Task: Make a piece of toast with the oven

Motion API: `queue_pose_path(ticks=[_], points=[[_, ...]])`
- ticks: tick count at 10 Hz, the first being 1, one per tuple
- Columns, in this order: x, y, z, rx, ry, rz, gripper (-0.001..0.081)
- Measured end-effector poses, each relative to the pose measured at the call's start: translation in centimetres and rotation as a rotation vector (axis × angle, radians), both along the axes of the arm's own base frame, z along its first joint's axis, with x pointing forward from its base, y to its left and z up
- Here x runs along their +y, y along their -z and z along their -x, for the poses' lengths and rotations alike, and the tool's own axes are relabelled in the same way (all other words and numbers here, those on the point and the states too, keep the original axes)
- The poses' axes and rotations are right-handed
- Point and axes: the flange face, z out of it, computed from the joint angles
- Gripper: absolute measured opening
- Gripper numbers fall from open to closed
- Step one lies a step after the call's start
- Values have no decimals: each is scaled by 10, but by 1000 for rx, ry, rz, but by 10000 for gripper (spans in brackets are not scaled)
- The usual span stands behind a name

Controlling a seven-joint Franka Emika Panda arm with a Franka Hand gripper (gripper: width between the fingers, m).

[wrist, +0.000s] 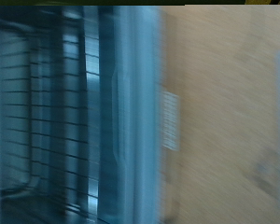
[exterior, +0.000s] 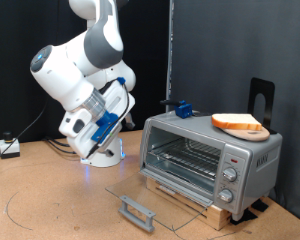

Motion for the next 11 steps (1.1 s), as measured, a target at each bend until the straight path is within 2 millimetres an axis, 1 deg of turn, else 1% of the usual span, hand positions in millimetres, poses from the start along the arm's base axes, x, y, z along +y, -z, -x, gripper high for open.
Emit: queue_pose_path(ticks=[2, 3, 6, 7, 8, 9, 11], points=[[25, -19, -5, -83, -102, -155, 809], [35, -29, -5, -122, -172, -193, 809], [71, -56, -1, -233, -395, -192, 809], [76, -63, 3, -244, -434, -170, 809], [76, -62, 2, -241, -419, -178, 809], [77, -65, 0, -264, -419, -196, 809], [86, -91, -4, -353, -496, -234, 809]])
